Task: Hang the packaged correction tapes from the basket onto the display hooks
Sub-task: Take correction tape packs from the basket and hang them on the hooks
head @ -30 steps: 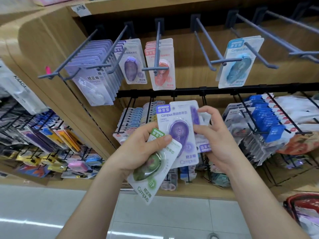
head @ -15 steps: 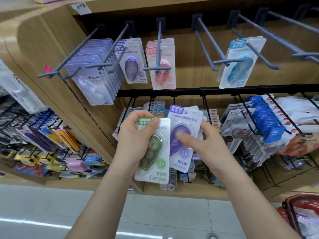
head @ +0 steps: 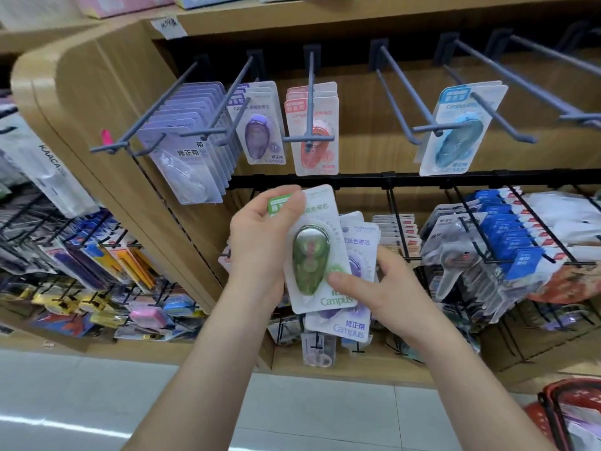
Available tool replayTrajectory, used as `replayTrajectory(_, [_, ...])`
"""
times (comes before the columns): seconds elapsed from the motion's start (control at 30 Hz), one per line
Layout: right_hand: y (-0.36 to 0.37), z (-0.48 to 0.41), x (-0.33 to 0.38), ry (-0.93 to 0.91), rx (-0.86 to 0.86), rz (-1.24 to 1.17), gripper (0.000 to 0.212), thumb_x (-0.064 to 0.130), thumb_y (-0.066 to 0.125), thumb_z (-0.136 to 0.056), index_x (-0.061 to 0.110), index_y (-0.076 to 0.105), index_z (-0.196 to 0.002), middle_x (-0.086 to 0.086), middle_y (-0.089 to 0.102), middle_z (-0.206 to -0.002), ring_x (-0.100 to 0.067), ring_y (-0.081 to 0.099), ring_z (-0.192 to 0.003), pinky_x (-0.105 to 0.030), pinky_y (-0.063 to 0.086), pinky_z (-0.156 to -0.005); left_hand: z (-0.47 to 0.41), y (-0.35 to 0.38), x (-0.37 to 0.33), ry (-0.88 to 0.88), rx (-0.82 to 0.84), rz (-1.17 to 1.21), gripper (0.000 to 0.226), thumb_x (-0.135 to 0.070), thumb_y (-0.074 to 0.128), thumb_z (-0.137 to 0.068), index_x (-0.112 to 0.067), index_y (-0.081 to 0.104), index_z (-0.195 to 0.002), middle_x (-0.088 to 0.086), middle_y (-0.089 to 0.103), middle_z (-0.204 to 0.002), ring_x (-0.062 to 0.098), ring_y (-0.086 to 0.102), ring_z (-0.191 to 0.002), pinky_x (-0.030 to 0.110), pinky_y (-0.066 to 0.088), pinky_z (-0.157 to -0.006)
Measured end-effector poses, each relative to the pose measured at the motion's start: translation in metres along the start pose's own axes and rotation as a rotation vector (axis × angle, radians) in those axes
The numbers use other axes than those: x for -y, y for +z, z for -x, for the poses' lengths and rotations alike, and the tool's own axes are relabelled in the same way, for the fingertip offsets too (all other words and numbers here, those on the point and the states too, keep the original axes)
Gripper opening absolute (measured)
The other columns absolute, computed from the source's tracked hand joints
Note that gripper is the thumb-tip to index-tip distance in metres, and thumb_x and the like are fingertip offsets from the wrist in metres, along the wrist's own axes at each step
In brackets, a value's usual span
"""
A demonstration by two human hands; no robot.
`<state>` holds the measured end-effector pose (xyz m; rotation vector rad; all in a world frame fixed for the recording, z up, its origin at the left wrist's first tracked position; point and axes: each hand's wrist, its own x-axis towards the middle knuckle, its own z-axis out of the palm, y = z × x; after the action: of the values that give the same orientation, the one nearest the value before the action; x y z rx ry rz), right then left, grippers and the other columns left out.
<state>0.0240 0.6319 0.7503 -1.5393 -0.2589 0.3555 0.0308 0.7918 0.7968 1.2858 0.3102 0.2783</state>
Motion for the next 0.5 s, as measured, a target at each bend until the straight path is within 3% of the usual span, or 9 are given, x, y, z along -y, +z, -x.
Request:
replayTrajectory(0.1, [-0.004, 0.002, 0.001, -0.021, -0.01, -0.009, 0.03, 0.027, 0.073, -0.08, 0.019, 0.069, -0.109, 0.004, 0.077, -0.1, -0.014, 0.074, -0.091, -0.026, 0.058, -0.071, -0.002, -0.004, -0.009, -0.177, 0.178, 0.079, 0.024, -0.027, 0.067, -0.082, -0.004, 0.069, -0.09, 0.014, 0.072, -0.082, 0.025, 0.069, -0.072, 0.037, 0.058, -0.069])
replayTrajectory(0.2, [-0.004, 0.005, 0.001, -0.049, -0.01, -0.055, 0.034, 0.033, 0.067, -0.077, 0.017, 0.069, -0.107, 0.002, 0.077, -0.098, -0.015, 0.074, -0.089, -0.025, 0.057, -0.07, 0.0, -0.002, -0.012, -0.18, 0.2, 0.147, 0.022, -0.026, 0.063, -0.09, -0.005, 0.067, -0.091, 0.014, 0.071, -0.083, 0.025, 0.068, -0.073, 0.039, 0.057, -0.072])
replayTrajectory(0.4, [-0.012, 0.008, 0.011, -0.123, -0.06, -0.05, 0.028, 0.035, 0.062, -0.078, 0.023, 0.068, -0.101, 0.015, 0.076, -0.093, -0.002, 0.072, -0.085, -0.016, 0.052, -0.068, 0.001, -0.003, -0.012, 0.036, -0.024, 0.165, 0.014, -0.019, 0.057, -0.098, -0.014, 0.06, -0.085, -0.002, 0.067, -0.065, 0.012, 0.062, -0.055, 0.026, 0.054, -0.052])
replayTrajectory(0.5, [-0.02, 0.014, 0.016, -0.148, -0.051, 0.016, 0.024, 0.034, 0.063, -0.077, 0.025, 0.068, -0.098, 0.02, 0.075, -0.089, 0.003, 0.069, -0.081, -0.012, 0.05, -0.068, -0.012, -0.029, -0.02, 0.195, -0.053, -0.093, 0.014, -0.012, 0.06, -0.097, -0.024, 0.061, -0.09, -0.004, 0.06, -0.06, 0.014, 0.05, -0.045, 0.023, 0.043, -0.042])
